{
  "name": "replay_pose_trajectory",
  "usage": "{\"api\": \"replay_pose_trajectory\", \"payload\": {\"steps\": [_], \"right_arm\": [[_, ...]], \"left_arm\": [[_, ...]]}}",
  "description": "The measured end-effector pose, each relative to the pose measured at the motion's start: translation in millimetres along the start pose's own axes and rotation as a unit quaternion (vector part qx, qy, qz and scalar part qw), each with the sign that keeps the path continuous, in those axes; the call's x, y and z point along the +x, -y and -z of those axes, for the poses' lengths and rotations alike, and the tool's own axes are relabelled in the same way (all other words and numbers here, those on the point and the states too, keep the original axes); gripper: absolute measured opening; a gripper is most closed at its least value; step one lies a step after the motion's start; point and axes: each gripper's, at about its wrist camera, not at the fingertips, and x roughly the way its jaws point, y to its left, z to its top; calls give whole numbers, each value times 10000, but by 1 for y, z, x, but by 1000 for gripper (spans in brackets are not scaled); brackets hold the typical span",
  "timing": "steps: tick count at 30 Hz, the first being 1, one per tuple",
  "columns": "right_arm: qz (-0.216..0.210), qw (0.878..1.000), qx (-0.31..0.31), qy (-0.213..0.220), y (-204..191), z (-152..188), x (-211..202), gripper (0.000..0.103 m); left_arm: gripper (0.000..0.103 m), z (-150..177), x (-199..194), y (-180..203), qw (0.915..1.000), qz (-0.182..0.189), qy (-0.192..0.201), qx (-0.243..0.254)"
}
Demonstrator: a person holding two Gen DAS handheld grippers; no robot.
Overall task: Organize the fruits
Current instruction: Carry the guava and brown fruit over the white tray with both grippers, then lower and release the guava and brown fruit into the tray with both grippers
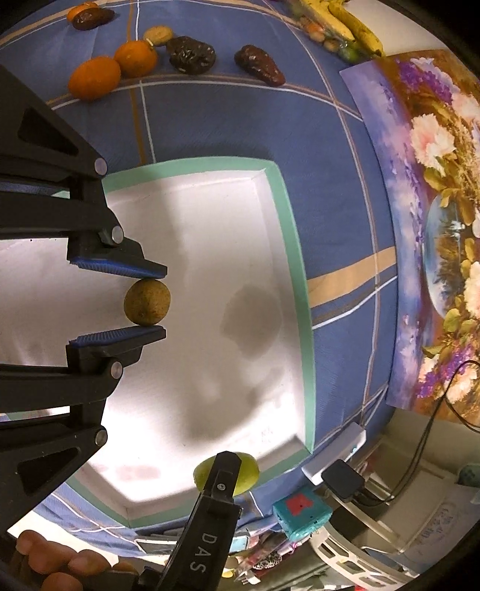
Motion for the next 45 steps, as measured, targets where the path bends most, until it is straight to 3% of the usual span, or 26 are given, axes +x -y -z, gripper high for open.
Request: {"api": "replay_pose_trajectory", "payload": {"steps": [17,45], "right_arm": [[76,9993,-7,-355,-4,6,26,42],[139,9994,-84,-318,-2,5,23,42]], "left_arm": [[28,3,9,-2,9999,-49,-102,-51],[29,2,-2,-2,9999,36,-100,-5]]}}
